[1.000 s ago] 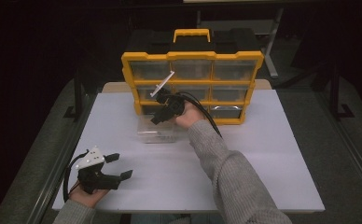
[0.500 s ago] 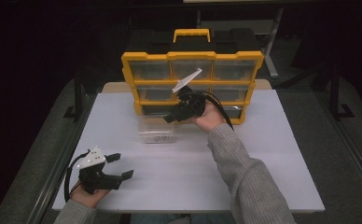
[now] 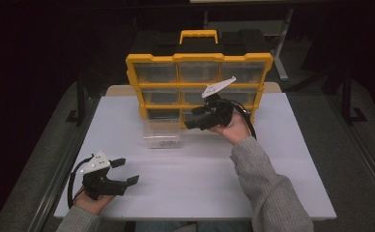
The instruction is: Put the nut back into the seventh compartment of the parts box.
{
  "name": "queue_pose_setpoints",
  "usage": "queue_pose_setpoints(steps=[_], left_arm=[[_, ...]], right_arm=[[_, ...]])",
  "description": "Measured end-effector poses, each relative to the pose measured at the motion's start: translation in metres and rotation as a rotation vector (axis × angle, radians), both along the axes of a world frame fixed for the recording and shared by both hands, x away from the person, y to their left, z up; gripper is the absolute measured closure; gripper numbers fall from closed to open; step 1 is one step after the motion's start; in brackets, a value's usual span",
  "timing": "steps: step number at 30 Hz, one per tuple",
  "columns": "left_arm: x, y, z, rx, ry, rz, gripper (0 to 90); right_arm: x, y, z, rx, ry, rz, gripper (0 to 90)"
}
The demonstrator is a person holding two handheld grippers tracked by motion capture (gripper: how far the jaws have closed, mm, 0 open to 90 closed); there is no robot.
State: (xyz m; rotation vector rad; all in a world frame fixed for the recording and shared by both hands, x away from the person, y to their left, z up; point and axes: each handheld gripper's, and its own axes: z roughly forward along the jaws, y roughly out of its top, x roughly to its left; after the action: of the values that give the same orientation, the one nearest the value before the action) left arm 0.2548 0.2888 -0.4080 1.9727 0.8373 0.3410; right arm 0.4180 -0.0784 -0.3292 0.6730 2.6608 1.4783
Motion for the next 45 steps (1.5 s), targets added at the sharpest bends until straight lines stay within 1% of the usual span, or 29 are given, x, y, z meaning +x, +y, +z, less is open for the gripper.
queue_pose_setpoints(steps=[1, 3, 5, 6, 8, 9, 10, 11, 13, 15, 18, 22, 26, 27, 29, 33, 35, 37, 39, 42, 45], left_arm=[[0.0, 0.0, 0.0, -0.004, 0.001, 0.001, 17.0], [0.0, -0.001, 0.001, -0.002, 0.0, -0.001, 17.0], [0.001, -0.001, 0.0, -0.003, -0.001, -0.003, 17.0], [0.001, -0.001, 0.0, 0.009, -0.004, -0.009, 17.0], [0.0, -0.001, 0.0, 0.008, -0.002, -0.007, 17.0], [0.0, -0.001, 0.001, 0.003, -0.004, -0.004, 17.0], [0.0, -0.002, 0.001, 0.0, -0.003, -0.003, 16.9], [0.0, -0.002, 0.001, 0.002, -0.002, -0.004, 16.7], [0.0, -0.001, 0.001, 0.005, -0.003, -0.006, 16.5], [0.001, -0.001, 0.001, 0.008, -0.004, -0.006, 16.5], [0.001, -0.002, 0.001, 0.004, -0.003, -0.004, 16.3], [0.0, -0.002, 0.002, 0.011, -0.009, -0.009, 16.1], [0.001, -0.002, 0.002, 0.01, -0.01, -0.008, 15.5], [0.001, -0.001, 0.002, 0.022, -0.009, -0.014, 15.4], [0.001, -0.002, 0.002, 0.017, -0.013, -0.013, 15.1], [0.001, -0.001, 0.002, 0.026, -0.012, -0.017, 14.5], [0.001, -0.001, 0.002, 0.026, -0.008, -0.01, 14.5], [0.001, -0.001, 0.002, 0.024, -0.012, -0.01, 14.5], [0.001, -0.001, 0.001, 0.014, -0.012, -0.003, 14.5], [0.001, -0.001, 0.001, 0.019, -0.012, -0.006, 14.5], [0.001, -0.002, 0.0, 0.019, -0.005, -0.002, 14.5]], right_arm=[[-0.002, -0.004, -0.002, -0.005, -0.007, -0.01, 28.2], [-0.004, -0.01, -0.005, -0.012, -0.001, -0.019, 27.0], [-0.007, -0.016, -0.009, -0.021, -0.01, -0.027, 24.5], [-0.009, -0.019, -0.011, -0.025, -0.011, -0.033, 24.3], [-0.013, -0.024, -0.014, -0.024, -0.003, -0.046, 20.8], [-0.014, -0.027, -0.017, -0.037, -0.016, -0.052, 20.4], [-0.016, -0.029, -0.018, -0.028, -0.007, -0.057, 20.7], [-0.017, -0.032, -0.02, -0.029, -0.005, -0.061, 20.6], [-0.018, -0.037, -0.022, -0.029, -0.01, -0.064, 20.5], [-0.02, -0.042, -0.022, -0.018, -0.007, -0.074, 20.1], [-0.024, -0.047, -0.022, -0.01, -0.02, -0.085, 17.2], [-0.029, -0.053, -0.024, -0.011, -0.034, -0.099, 15.3], [-0.035, -0.06, -0.026, -0.01, -0.034, -0.111, 14.6], [-0.036, -0.063, -0.027, -0.008, -0.036, -0.113, 14.6], [-0.039, -0.066, -0.029, -0.021, -0.038, -0.119, 14.3], [-0.044, -0.073, -0.033, -0.016, -0.039, -0.13, 14.0], [-0.047, -0.077, -0.036, -0.015, -0.042, -0.136, 13.9], [-0.049, -0.082, -0.04, -0.014, -0.04, -0.142, 13.9], [-0.052, -0.085, -0.043, -0.013, -0.036, -0.15, 13.9], [-0.055, -0.09, -0.047, -0.009, -0.033, -0.155, 13.9], [-0.06, -0.097, -0.05, 0.0, -0.035, -0.175, 13.8]])
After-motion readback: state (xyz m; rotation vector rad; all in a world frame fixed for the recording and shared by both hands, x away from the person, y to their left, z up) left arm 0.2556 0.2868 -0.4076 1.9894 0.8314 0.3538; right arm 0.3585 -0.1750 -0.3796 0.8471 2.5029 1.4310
